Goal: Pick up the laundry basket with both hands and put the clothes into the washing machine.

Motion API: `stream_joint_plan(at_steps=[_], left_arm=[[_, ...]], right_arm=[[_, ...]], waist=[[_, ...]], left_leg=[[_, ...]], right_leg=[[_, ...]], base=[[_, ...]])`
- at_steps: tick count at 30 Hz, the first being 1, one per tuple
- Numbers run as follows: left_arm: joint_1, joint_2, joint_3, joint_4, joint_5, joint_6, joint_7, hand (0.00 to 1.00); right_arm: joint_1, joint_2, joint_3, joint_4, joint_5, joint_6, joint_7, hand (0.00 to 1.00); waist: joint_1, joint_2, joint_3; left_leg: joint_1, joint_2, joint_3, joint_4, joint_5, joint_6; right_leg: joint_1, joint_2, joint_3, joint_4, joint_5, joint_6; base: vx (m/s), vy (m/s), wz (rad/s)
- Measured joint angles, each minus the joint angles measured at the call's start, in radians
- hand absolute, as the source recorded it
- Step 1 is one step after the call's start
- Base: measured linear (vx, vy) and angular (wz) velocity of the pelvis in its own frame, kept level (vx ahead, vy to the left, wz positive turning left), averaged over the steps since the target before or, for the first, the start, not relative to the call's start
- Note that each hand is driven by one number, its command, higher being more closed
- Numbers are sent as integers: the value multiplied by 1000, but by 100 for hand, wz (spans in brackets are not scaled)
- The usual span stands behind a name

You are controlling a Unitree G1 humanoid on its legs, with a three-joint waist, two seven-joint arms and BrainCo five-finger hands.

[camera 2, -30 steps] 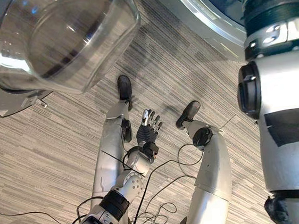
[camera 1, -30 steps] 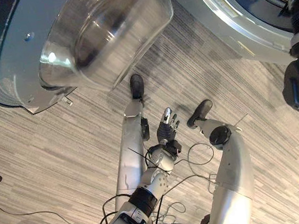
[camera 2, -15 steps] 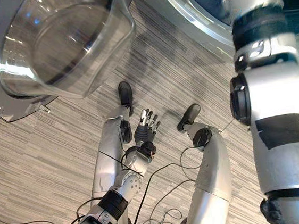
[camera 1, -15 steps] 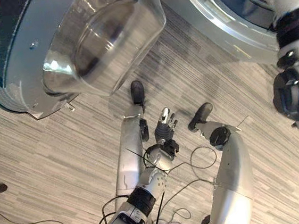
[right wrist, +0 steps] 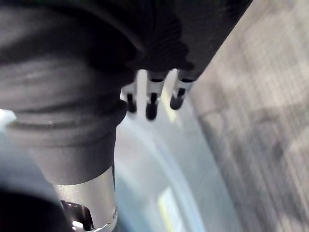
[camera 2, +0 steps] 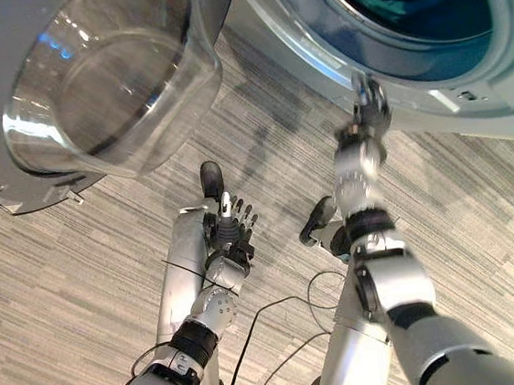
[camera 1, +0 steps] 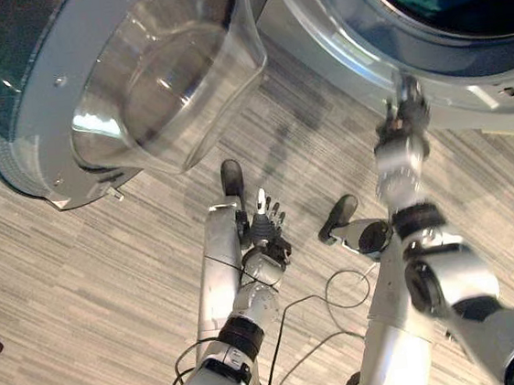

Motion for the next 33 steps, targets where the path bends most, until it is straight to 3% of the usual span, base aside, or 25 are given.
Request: stream_joint_plan(at_steps=[3, 7, 13, 16, 18, 23, 27, 33], left_arm=[[0, -3, 89, 69, 27, 17, -3, 0], [5, 18, 206, 168, 46, 43, -30, 0], [147, 65, 344, 194, 225, 54, -54, 0], [263, 99, 431, 220, 342, 55, -80, 0], [295, 118, 439, 226, 361, 55, -85, 0], [401, 126, 438, 215, 391, 57, -99, 0], [492, 115, 436, -5, 388, 54, -109, 0], [605, 101, 512, -429, 332, 52, -62, 0]], right_arm=[[269, 91, -18, -46, 4, 1, 31, 0], [432, 143, -26, -123, -34, -7, 103, 0], [718, 204, -144, -47, -65, 19, 175, 0], [855, 204, -233, 104, -157, 83, 192, 0], [889, 206, -249, 136, -181, 102, 193, 0], [921, 212, -308, 192, -241, 158, 207, 0], [908, 215, -322, 174, -240, 157, 214, 0], [859, 217, -309, 160, -232, 156, 214, 0]], waist=[[-25, -2, -1], [-53, -21, -12], [-52, -72, -75], [-52, -71, -174], [-52, -66, -201], [-56, -11, -299], [-53, 9, -358], [-44, 7, -367]], left_leg=[[92, 7, 16, -26, -9, -7], [262, 34, 55, -141, 15, -29], [652, 53, 116, -389, 64, -59], [854, 51, 157, -533, 81, -71], [917, 51, 174, -576, 86, -78], [1136, 48, 252, -782, 96, -83], [1275, 44, 268, -890, 148, -83], [1310, 56, 250, -830, 158, -73]], right_leg=[[75, 8, 12, -23, -1, 1], [213, 41, 8, -125, 26, -7], [552, 95, -1, -351, 85, 2], [732, 110, -11, -479, 103, 18], [784, 114, -14, -516, 110, 24], [985, 130, -39, -717, 153, 54], [1128, 153, -67, -832, 181, 69], [1268, 192, -107, -942, 210, 65]], base=[[-73, -7, -3], [-67, -35, -17], [17, -102, -15], [142, -124, -6], [117, -57, -10], [153, -4, -7], [182, 7, 6], [161, -39, 14]])
